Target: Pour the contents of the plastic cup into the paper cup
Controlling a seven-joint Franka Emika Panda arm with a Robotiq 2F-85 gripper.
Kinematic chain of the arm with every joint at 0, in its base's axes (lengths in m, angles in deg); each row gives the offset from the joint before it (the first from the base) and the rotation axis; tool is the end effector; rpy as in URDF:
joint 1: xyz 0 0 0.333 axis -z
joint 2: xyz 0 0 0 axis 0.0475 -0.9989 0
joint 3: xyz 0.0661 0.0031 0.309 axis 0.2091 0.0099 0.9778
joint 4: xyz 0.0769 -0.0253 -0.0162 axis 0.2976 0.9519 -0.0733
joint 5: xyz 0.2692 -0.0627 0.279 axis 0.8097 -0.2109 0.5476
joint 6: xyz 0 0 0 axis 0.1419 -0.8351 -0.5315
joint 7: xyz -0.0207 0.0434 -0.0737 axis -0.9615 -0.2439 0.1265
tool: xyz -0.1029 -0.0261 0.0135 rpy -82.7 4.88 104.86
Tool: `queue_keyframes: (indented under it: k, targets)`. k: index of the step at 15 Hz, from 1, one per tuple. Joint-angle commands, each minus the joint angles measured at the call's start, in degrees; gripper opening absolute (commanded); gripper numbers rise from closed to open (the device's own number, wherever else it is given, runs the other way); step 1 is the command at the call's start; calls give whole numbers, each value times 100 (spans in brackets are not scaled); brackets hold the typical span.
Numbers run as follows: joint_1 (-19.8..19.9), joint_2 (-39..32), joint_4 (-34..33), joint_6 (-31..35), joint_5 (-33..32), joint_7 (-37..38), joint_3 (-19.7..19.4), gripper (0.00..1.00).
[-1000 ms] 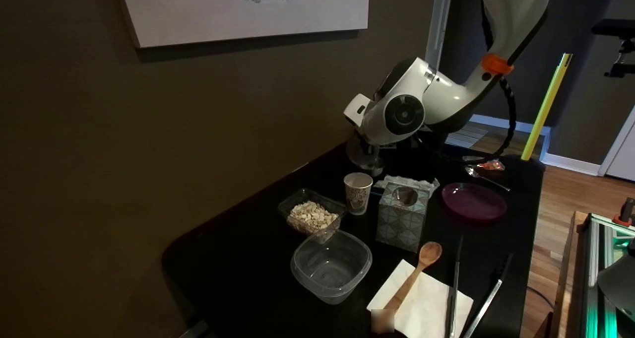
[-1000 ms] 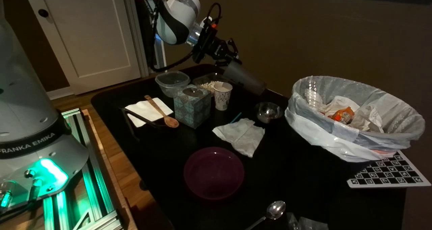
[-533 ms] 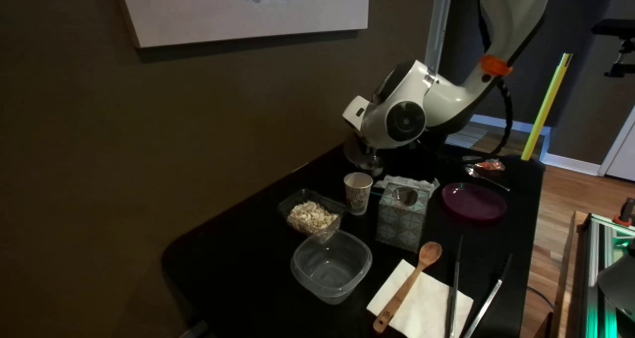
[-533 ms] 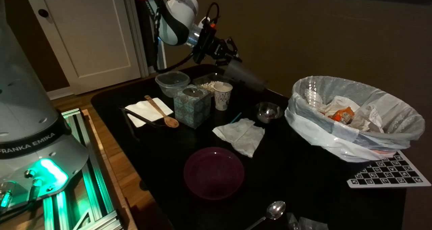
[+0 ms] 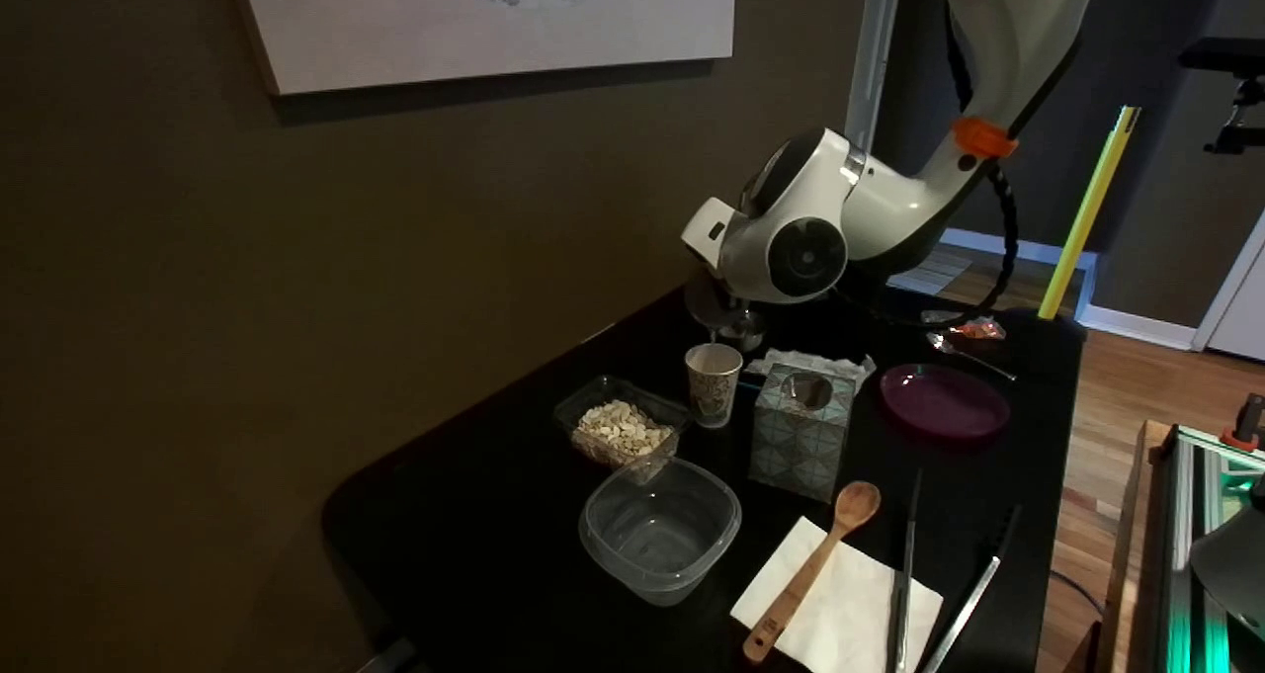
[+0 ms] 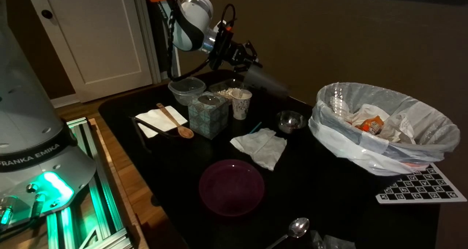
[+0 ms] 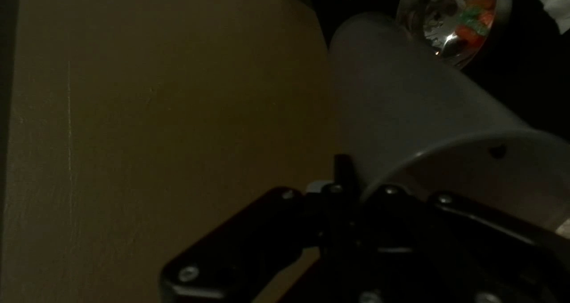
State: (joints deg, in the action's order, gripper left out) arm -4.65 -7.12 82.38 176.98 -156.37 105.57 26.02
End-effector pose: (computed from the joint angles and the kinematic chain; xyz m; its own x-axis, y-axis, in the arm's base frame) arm 0.5360 0.0949 0.2201 0.6038 0.7956 -0.0485 0.3297 -0.1939 0.9240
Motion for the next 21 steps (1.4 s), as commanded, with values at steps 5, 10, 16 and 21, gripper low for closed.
queue_keyframes:
  k: [5, 10, 16, 21]
  targets:
    - [170, 17, 29, -153, -70, 183, 136, 2]
    - [311, 7, -37, 9, 168, 217, 136, 2]
    - [421, -16, -74, 228, 627, 245, 149, 2]
    - [455, -20, -138, 328, 936, 333, 121, 2]
